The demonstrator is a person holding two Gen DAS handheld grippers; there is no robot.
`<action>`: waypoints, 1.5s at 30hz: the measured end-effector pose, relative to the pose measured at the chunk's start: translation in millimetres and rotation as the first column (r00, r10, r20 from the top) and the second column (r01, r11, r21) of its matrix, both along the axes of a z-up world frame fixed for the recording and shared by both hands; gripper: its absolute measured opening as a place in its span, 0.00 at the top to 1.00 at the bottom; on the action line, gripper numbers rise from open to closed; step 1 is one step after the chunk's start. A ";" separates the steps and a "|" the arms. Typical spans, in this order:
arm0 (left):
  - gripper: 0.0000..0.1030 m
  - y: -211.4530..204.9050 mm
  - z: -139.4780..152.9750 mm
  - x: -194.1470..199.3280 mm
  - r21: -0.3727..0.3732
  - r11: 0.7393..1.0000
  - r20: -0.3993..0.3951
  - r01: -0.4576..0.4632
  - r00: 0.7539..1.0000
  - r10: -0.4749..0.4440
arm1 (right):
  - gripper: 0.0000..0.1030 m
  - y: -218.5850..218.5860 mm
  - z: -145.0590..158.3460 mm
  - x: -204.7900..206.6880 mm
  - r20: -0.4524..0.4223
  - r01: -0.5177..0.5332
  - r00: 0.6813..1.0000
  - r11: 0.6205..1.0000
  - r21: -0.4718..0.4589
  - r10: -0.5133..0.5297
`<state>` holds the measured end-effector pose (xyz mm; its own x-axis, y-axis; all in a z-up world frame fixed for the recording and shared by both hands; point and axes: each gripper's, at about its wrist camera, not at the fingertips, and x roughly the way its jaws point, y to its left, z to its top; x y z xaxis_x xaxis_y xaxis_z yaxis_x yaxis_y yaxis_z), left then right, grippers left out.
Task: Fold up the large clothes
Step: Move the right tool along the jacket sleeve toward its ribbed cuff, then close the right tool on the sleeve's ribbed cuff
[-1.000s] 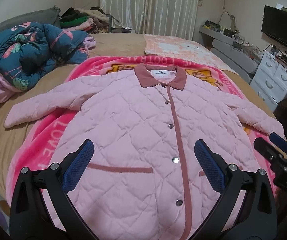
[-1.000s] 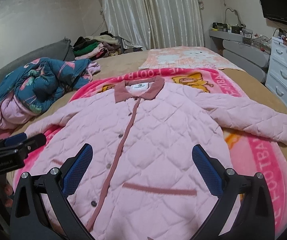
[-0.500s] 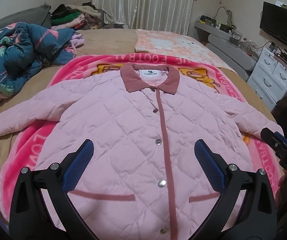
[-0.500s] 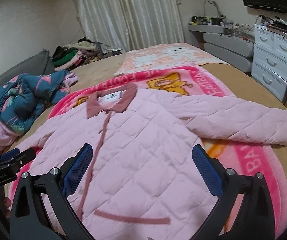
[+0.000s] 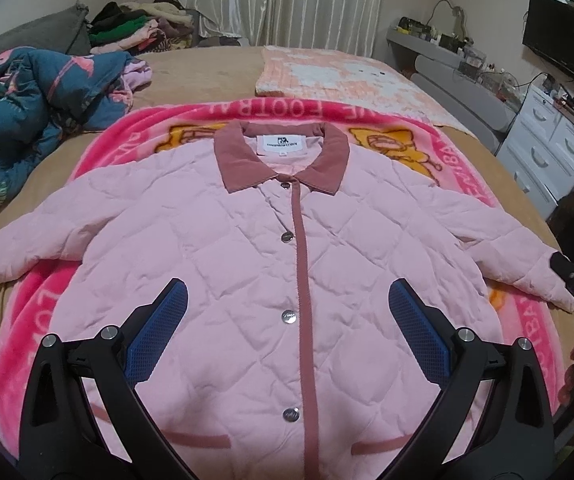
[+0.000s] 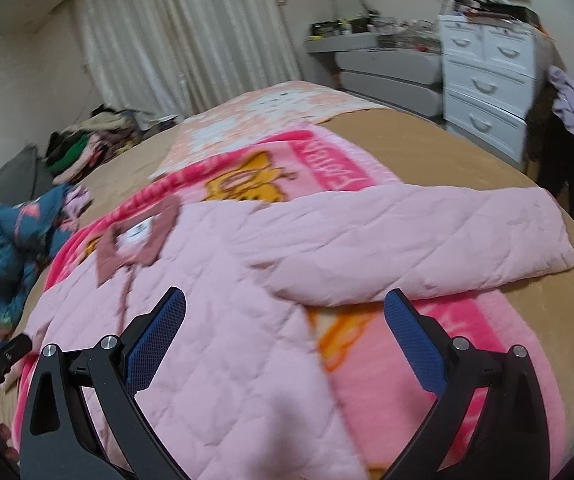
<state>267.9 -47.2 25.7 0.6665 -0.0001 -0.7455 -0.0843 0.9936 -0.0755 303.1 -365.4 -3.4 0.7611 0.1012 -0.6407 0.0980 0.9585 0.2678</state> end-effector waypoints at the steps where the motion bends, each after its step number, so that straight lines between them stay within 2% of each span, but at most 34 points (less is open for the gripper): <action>1: 0.08 -2.4 -2.3 4.1 0.000 1.000 -0.008 0.000 1.000 0.000 | 0.04 -8.6 -2.3 2.5 0.000 0.017 1.000 1.000 -0.001 -0.017; 15: 0.08 -36.5 -34.2 37.7 0.028 0.999 -0.079 0.042 0.996 -0.040 | 0.04 -94.0 -43.5 19.9 -0.079 0.213 0.974 0.977 0.012 -0.211; 25: 0.08 -70.1 -51.5 53.7 0.066 0.992 -0.116 0.106 0.988 -0.097 | 0.04 -156.0 -72.4 19.4 -0.139 0.356 0.928 0.933 0.054 -0.346; 29: 0.08 -78.7 -54.9 59.9 0.070 0.990 -0.125 0.123 0.986 -0.114 | 0.04 -185.8 -87.4 19.0 -0.180 0.436 0.891 0.897 0.078 -0.417; 33: 0.08 -79.4 -57.3 64.5 0.067 0.991 -0.125 0.119 0.986 -0.110 | 0.04 -214.5 -105.1 21.6 -0.233 0.499 0.857 0.854 0.148 -0.460; 37: 0.08 -75.5 -62.9 67.6 0.078 0.991 -0.135 0.109 0.986 -0.097 | 0.04 -249.3 -134.2 27.5 -0.320 0.574 0.810 0.776 0.260 -0.492; 39: 0.08 -71.9 -65.5 68.4 0.074 0.992 -0.142 0.100 0.986 -0.089 | 0.04 -259.6 -138.9 27.4 -0.310 0.591 0.803 0.745 0.309 -0.509; 43: 0.08 -62.1 -67.1 70.1 0.079 0.994 -0.153 0.076 0.986 -0.063 | 0.04 -268.9 -135.2 32.0 -0.256 0.606 0.795 0.729 0.318 -0.550; 45: 0.08 -56.9 -65.8 70.6 0.074 0.995 -0.152 0.068 0.987 -0.056 | 0.07 -274.9 -137.1 30.8 -0.235 0.620 0.783 0.699 0.356 -0.575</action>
